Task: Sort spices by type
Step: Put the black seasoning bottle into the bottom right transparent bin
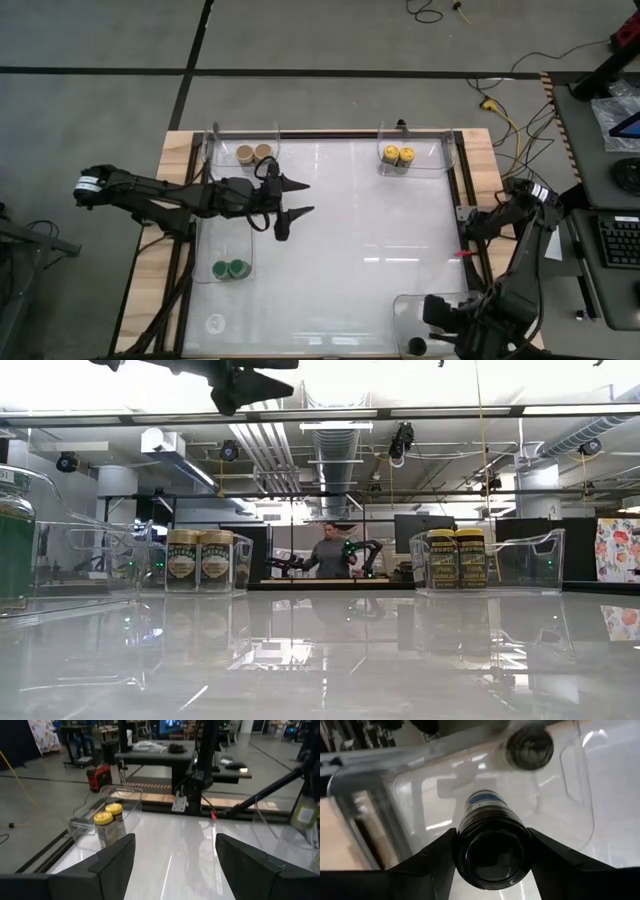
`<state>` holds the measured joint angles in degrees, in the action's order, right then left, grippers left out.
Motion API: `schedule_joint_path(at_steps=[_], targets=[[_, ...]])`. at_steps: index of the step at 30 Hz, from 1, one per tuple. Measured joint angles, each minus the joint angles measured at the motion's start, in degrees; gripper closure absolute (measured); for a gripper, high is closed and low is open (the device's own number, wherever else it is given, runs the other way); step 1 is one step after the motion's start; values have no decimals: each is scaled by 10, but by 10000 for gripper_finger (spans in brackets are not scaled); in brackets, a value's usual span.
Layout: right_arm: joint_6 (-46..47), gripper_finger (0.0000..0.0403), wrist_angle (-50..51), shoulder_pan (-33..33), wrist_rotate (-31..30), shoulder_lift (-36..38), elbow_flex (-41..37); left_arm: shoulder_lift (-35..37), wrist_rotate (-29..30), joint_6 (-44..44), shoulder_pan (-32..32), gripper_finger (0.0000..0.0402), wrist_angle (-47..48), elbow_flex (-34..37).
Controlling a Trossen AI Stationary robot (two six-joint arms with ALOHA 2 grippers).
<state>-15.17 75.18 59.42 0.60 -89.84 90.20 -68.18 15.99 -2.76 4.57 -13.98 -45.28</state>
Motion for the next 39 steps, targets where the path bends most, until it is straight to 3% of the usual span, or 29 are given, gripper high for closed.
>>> schedule_joint_path(at_steps=[13, 25, 39], targets=[[-64, 193, -121, 0, 25, 0, -75, 0, 2, 2, 0, 141, -20, 0], [-35, 198, -181, -2, 26, -6, -121, -6, 2, -25, 0, 141, -21, 0], [2, 196, -124, -14, 43, -48, -84, -58, 1, -23, 0, 141, -47, 1]])
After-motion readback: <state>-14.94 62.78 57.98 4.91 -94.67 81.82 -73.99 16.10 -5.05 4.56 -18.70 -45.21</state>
